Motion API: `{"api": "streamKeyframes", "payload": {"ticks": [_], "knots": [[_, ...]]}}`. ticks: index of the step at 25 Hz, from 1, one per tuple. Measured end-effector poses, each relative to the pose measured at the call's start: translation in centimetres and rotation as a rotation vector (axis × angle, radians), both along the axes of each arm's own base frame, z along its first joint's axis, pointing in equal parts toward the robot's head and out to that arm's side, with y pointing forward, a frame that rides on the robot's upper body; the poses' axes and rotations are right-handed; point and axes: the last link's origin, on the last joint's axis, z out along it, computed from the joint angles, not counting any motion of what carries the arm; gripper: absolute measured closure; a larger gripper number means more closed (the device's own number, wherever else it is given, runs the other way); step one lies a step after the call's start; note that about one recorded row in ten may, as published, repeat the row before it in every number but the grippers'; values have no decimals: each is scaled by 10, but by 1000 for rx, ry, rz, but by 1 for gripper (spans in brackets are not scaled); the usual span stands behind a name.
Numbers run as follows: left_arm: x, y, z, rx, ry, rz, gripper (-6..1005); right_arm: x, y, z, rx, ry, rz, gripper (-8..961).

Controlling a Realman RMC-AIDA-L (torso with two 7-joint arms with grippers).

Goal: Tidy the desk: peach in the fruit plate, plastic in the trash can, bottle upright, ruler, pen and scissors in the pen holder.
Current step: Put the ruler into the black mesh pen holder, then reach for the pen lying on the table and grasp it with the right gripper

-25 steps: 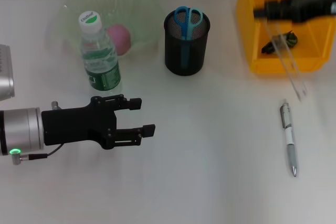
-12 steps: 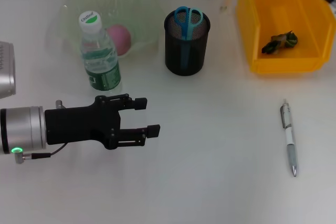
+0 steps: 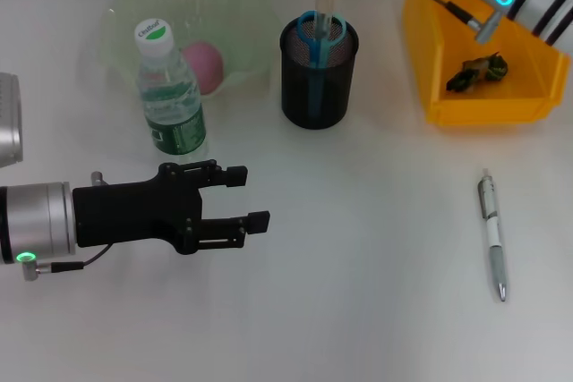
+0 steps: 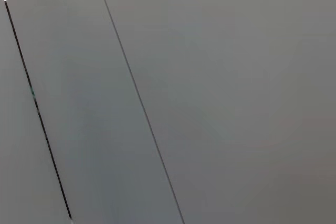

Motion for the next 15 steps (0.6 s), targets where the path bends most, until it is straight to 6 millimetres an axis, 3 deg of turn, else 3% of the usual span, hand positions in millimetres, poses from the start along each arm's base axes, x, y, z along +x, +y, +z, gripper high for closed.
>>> {"api": "streamKeyframes", "payload": {"ticks": [4, 15], "knots": [[-1, -1, 0, 0, 1, 3, 219, 2, 2, -12, -19, -23, -45, 485], [-2, -2, 0, 3, 1, 0, 219, 6, -6, -8, -43, 43, -36, 451]]}}
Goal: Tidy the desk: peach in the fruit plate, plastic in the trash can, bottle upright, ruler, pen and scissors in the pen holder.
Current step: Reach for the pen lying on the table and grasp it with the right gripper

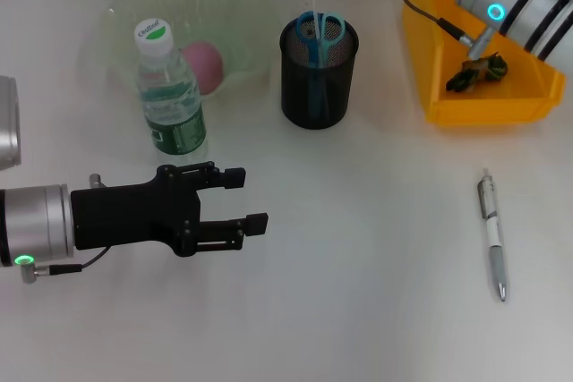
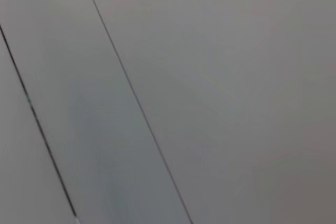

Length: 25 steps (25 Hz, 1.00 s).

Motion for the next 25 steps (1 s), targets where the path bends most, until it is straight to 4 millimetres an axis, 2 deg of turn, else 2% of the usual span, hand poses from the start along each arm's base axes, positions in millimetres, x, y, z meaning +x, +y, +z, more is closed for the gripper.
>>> {"api": "streamKeyframes", "payload": {"ticks": [3, 7, 9, 10, 13, 14, 15, 19, 25], "knots": [[0, 0, 0, 0, 0, -1, 220, 5, -7, 13, -23, 27, 35, 442], [0, 1, 1, 0, 2, -1, 220, 22, -23, 51, -137, -37, 0, 312], [-1, 2, 1, 5, 5, 7, 220, 21, -33, 73, -173, -138, -22, 311], [-1, 3, 1, 8, 8, 15, 220, 21, -33, 73, -173, -138, -22, 311], [-2, 4, 1, 12, 13, 27, 220, 25, -55, 94, -271, -342, -105, 311], [-2, 5, 1, 12, 13, 26, 220, 29, -69, 105, -360, -461, -194, 312], [-1, 5, 1, 13, 13, 25, 219, 29, -69, 105, -360, -461, -194, 312], [-1, 9, 1, 21, 18, 43, 219, 39, -88, 111, -550, -600, -403, 313], [-3, 16, 1, 47, 36, 81, 220, 46, -96, 114, -663, -679, -582, 314]]}}
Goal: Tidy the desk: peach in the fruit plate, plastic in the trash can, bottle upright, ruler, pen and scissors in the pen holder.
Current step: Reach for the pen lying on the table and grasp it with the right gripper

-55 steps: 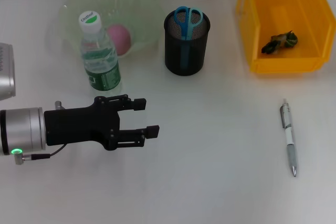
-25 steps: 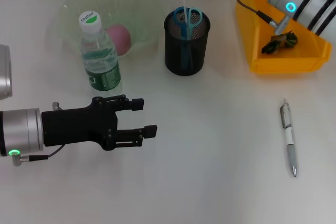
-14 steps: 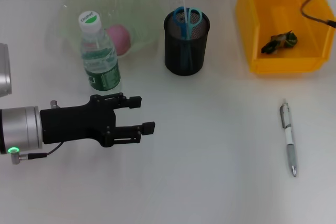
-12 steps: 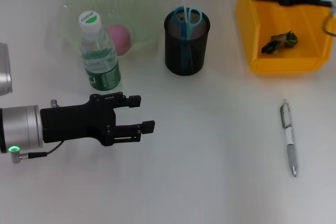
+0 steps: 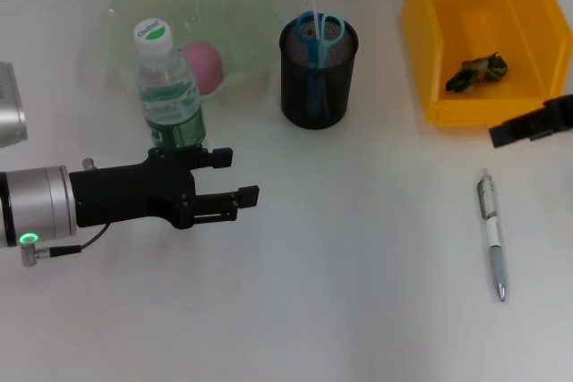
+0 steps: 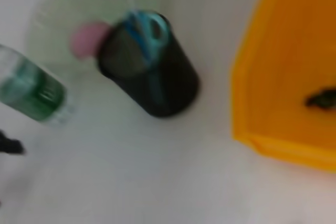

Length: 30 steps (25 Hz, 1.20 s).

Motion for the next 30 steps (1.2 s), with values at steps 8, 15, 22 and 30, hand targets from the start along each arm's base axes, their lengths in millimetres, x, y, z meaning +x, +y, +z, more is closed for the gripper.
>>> {"api": "streamKeyframes", "payload": {"ticks": [8, 15, 22, 30], "knots": [[1, 5, 1, 11, 8, 10, 219, -11, 6, -19, -94, -295, -119, 317], [2, 6, 0, 12, 9, 4, 220, -19, 7, -51, -138, -414, -110, 330], [1, 5, 0, 14, 11, 1, 220, -5, 6, -75, -176, -438, -119, 343], [1, 5, 0, 15, 14, 2, 219, 1, 11, -85, -159, -430, -104, 358]]}}
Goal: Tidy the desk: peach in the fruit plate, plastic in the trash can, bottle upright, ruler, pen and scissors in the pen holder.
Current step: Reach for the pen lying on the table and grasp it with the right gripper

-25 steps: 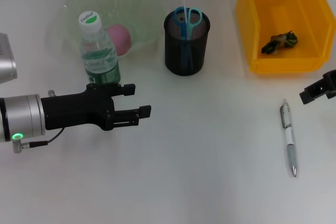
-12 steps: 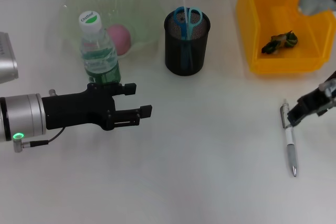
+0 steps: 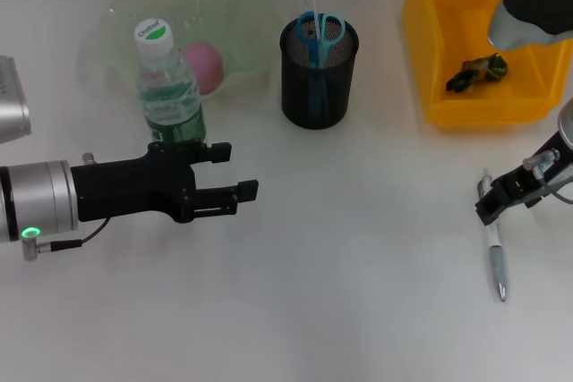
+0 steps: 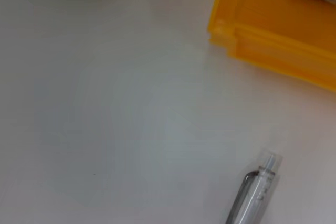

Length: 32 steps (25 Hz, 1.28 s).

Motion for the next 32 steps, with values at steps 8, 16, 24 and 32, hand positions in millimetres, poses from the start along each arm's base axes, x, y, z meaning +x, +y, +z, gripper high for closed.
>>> {"api": "streamKeyframes", "payload": {"ticks": [8, 16, 24, 32], "knots": [[-2, -2, 0, 0, -1, 8, 219, 2, 2, -12, -15, -11, 26, 373], [-2, -4, -1, -9, -8, 10, 219, 1, -1, -23, -52, -37, 59, 388], [-2, -5, -2, -13, -13, 10, 220, 4, -3, -24, -60, -43, 55, 552], [0, -8, -1, -25, -27, 0, 220, 5, -5, -25, -60, -31, 50, 665]]}}
